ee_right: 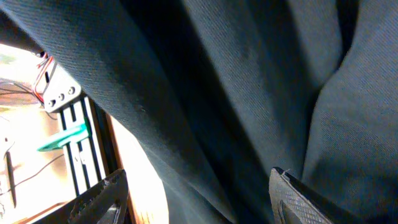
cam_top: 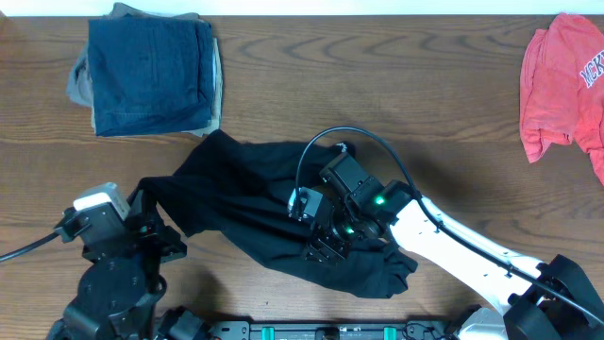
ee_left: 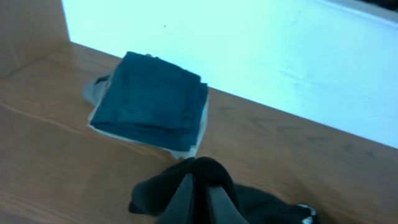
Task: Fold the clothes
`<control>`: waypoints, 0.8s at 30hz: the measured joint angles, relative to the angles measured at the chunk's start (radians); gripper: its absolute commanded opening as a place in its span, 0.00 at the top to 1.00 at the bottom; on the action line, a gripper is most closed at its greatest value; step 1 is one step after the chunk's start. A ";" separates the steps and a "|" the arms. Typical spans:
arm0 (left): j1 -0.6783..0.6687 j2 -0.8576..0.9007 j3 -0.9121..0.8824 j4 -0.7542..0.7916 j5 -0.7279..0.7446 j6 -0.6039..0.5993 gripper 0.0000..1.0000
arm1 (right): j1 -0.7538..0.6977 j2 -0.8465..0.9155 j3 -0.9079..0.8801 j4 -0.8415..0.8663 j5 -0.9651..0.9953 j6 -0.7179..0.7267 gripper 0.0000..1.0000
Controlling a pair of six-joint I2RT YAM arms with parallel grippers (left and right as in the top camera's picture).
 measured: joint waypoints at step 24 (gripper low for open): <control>0.000 0.000 0.105 -0.005 0.120 0.000 0.94 | 0.061 0.000 0.000 0.106 -0.022 0.108 0.71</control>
